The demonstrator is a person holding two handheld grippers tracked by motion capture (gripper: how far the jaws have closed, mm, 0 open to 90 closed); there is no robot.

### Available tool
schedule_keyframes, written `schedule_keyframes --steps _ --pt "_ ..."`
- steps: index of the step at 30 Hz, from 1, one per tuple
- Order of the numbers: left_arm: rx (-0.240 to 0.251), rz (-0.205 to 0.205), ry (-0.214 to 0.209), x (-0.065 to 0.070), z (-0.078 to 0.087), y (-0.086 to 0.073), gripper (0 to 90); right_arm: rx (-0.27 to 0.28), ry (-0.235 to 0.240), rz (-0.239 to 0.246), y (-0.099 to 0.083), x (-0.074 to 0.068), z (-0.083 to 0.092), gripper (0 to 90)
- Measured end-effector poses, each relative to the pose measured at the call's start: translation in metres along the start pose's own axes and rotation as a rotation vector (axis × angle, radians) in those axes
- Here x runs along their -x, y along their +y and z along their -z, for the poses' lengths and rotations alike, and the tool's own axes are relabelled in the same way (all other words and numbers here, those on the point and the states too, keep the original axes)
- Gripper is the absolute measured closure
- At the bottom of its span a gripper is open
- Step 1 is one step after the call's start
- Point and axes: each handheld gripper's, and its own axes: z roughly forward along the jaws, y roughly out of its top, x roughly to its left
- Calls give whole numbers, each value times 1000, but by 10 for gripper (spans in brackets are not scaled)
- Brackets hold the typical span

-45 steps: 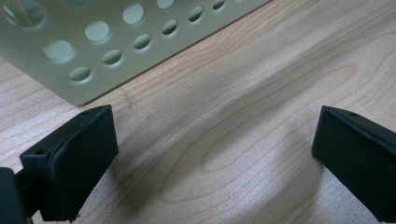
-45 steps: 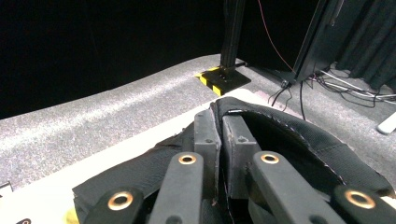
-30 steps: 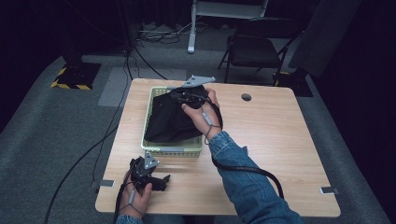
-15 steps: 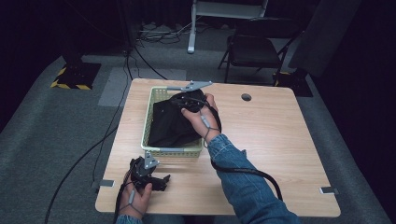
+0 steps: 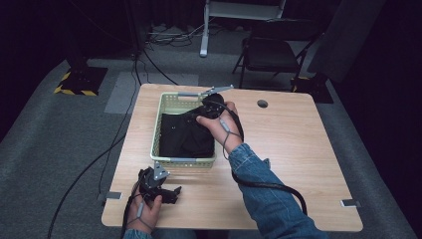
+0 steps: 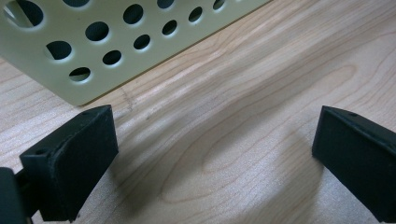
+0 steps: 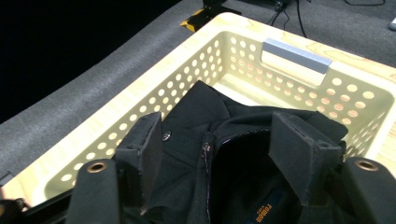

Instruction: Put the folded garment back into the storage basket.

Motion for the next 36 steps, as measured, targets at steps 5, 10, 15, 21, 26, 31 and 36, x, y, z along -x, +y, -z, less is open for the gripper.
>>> schedule_keyframes --steps 5,10,15,21,26,31,36 --pt "0 1 -1 0 0 0 2 15 0 30 1 1 15 328" --pt "-1 0 0 0 0 0 2 21 -18 49 1 9 30 304" --pt "-1 -1 0 0 0 0 2 32 -30 77 0 17 46 263" --pt "0 2 -1 0 0 0 2 51 -33 79 -1 26 62 253" --pt "0 4 -2 0 0 0 2 63 -38 83 -4 31 74 243" --pt "-1 1 -1 0 0 0 2 75 -44 99 -6 33 86 237" --pt "-2 -1 -1 0 0 0 2 76 -49 115 -9 35 97 231"
